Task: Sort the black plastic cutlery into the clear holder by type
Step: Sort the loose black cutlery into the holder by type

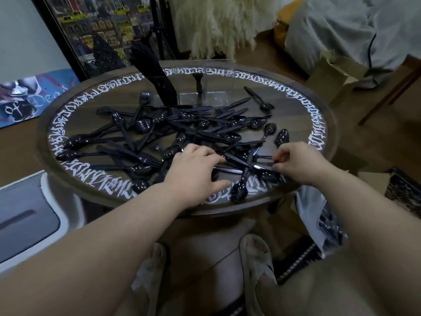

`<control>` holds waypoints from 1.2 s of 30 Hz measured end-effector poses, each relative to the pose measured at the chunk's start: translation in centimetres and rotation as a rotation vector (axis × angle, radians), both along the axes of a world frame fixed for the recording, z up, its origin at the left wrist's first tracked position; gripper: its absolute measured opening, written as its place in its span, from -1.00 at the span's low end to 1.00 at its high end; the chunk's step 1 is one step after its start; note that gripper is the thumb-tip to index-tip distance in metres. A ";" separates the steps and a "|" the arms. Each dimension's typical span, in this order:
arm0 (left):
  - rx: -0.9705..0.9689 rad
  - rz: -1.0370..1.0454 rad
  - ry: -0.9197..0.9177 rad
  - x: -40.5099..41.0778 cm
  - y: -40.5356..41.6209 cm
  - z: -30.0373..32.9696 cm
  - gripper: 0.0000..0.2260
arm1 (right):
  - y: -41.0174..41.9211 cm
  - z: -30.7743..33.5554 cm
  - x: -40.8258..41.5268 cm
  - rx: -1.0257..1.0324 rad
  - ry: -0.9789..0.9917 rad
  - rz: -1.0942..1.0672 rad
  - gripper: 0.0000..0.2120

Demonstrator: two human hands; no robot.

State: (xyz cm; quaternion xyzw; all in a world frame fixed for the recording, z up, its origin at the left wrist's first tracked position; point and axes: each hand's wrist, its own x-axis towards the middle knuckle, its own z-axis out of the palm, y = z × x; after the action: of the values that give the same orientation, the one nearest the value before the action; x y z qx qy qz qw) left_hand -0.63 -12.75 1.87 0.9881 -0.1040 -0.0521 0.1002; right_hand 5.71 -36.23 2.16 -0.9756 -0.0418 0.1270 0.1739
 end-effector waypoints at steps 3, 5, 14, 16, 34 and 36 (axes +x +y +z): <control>0.022 -0.015 -0.030 0.2 -1.9 -1.0 -0.39 | -1.5 -0.1 0.4 -0.020 -0.050 -0.058 -0.62; 0.062 -0.013 -0.042 0.8 -2.7 -1.6 -0.31 | -1.6 -0.4 0.9 -0.036 -0.077 -0.044 -0.51; 0.171 0.000 0.115 3.6 -4.2 -3.1 -0.11 | 1.5 -1.8 1.9 -0.177 -0.034 0.188 -0.57; 0.147 -0.018 0.134 3.9 -4.0 -3.0 -0.12 | 1.7 -1.9 1.9 -0.149 -0.039 0.210 -0.59; 0.089 0.077 0.011 4.3 1.4 -2.1 -0.49 | 4.3 -1.7 1.2 -0.028 -0.208 0.350 -0.50; 0.104 0.065 0.050 4.0 1.6 -2.2 -0.46 | 4.7 -2.1 1.1 -0.070 -0.179 0.387 -0.53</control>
State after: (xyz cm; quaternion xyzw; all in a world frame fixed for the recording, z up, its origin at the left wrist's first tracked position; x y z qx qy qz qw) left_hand 3.38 -11.17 -0.28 0.9932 -0.0666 -0.0791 0.0528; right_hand 6.82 -31.52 0.01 -0.9623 -0.2392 0.0721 0.1077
